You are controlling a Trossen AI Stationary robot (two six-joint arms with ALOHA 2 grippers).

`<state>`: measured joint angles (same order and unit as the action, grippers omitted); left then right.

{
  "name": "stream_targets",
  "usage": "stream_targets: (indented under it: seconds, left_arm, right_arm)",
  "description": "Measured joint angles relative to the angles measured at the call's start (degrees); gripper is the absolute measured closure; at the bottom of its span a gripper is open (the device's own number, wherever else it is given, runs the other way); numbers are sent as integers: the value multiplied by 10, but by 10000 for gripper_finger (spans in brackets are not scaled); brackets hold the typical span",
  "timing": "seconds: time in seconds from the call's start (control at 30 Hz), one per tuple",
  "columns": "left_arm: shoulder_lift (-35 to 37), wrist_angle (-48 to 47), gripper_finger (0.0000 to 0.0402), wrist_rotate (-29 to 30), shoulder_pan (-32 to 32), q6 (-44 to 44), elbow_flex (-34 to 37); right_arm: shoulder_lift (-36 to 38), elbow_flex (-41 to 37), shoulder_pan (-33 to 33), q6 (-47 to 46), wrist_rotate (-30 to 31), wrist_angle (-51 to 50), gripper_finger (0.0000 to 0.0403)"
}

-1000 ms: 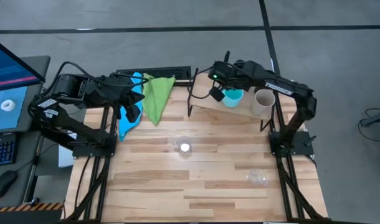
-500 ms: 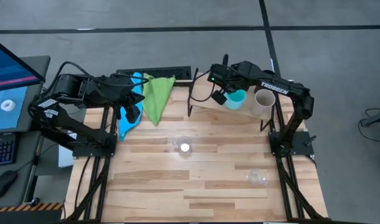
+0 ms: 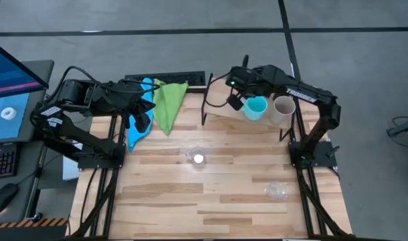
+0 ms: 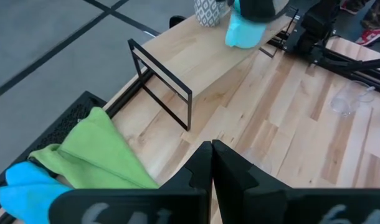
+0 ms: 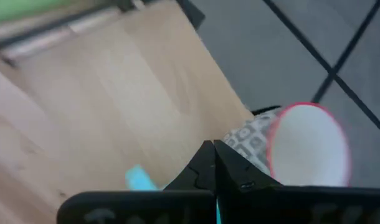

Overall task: Stack small to large cups/mugs on shelf
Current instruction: Put the left transparent mug on the shelf

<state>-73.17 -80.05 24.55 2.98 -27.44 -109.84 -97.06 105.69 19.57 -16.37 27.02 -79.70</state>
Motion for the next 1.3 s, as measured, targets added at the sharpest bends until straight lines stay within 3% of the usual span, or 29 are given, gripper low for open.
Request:
stream_targets:
  seconds: [0.17, 0.37, 0.63, 0.77, 0.9, 1.03, 1.3]
  left_arm:
    - [1, 13, 401, -34, 1, 0, 33]
    - [-1, 134, 389, -83, 17, -8, 178]
    - [-1, 401, 273, -190, -3, 18, 397]
    - [-1, 449, 225, -201, -11, -13, 474]
    - [-1, 488, 213, -197, -18, -51, 535]
    - [-19, 540, 219, -201, -17, -79, 566]
    - [-123, 577, 226, -194, -22, -62, 547]
  right_arm:
    - [54, 50, -35, -22, -13, -40, 390]
    - [144, 67, -109, -115, -17, -106, 385]
    - [216, 65, -197, -189, -16, -103, 362]
    - [226, 65, -233, -202, -15, -103, 358]
    - [225, 65, -263, -212, -17, -103, 359]
    - [220, 65, -287, -212, -17, -103, 360]
    - [216, 65, -315, -217, -17, -103, 360]
